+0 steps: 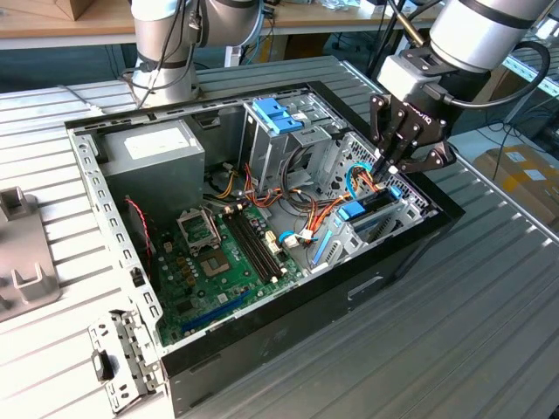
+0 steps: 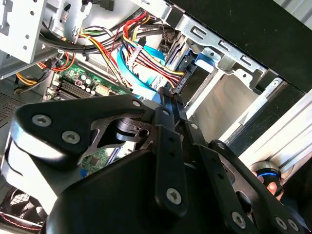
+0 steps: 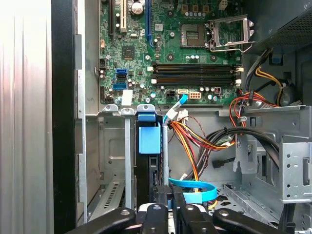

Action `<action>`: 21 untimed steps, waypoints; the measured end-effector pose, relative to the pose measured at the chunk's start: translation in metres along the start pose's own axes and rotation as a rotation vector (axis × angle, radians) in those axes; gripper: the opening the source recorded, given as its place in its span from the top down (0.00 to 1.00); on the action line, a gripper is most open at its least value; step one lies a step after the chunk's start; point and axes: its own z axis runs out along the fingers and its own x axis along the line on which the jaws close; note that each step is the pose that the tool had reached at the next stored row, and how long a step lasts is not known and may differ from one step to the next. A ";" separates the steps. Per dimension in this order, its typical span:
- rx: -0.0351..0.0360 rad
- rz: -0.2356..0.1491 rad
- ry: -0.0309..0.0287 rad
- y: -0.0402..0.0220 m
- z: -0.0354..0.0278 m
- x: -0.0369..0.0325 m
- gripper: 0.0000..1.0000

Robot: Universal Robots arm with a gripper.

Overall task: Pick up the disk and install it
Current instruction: 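Insert the first disk wire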

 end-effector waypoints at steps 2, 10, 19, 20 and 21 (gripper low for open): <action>0.0000 0.000 -0.0003 0.0000 0.0001 0.0000 0.84; -0.0004 -0.001 -0.1182 0.0001 0.0000 0.0011 0.84; -0.0003 -0.001 -0.1183 0.0012 0.0010 0.0012 0.84; -0.0003 -0.001 -0.1187 0.0021 0.0012 0.0013 0.84; -0.0004 -0.001 -0.1190 0.0030 0.0014 0.0013 0.84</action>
